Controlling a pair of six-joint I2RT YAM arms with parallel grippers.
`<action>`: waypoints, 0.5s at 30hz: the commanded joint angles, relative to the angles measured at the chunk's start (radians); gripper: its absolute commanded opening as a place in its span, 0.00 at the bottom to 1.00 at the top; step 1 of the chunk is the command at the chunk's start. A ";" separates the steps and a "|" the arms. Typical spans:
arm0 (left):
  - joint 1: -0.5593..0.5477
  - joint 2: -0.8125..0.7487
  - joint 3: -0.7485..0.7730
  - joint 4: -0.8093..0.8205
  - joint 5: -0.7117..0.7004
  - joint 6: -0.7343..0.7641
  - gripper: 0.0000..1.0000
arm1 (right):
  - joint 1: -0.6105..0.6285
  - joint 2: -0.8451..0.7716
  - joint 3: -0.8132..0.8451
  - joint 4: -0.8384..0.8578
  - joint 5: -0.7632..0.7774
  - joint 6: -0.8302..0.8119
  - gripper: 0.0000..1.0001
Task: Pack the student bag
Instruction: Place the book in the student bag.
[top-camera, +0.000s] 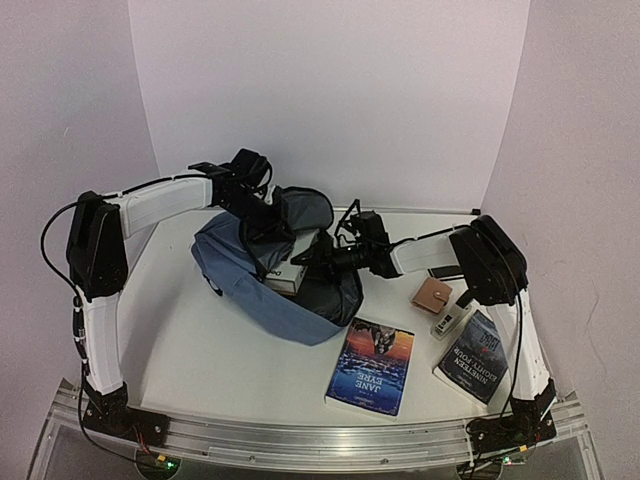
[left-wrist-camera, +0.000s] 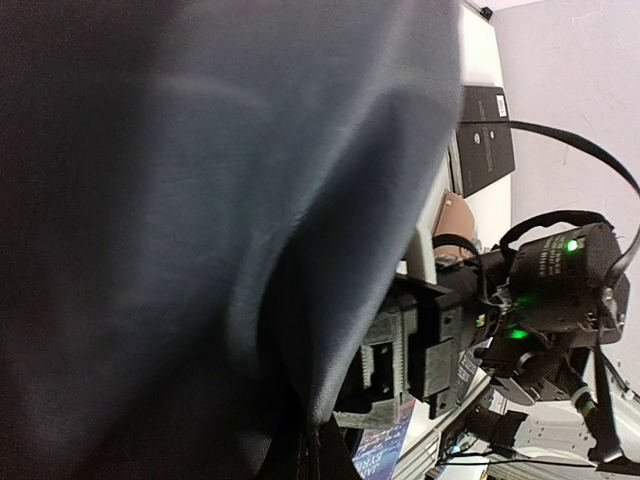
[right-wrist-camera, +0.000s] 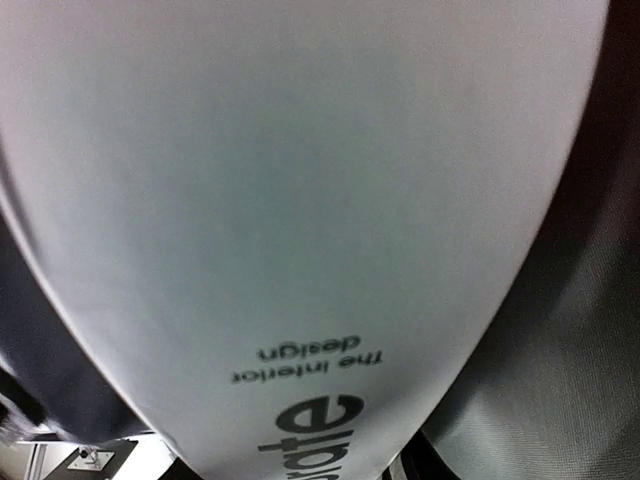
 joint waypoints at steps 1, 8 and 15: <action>-0.003 -0.128 -0.039 0.068 -0.030 -0.034 0.00 | 0.013 0.003 0.102 0.143 0.025 0.005 0.23; 0.036 -0.114 -0.018 -0.109 -0.234 -0.060 0.13 | -0.016 -0.105 -0.008 -0.164 0.046 -0.256 0.72; 0.044 -0.069 0.018 -0.184 -0.253 -0.050 0.19 | -0.048 -0.261 -0.111 -0.404 0.066 -0.464 0.80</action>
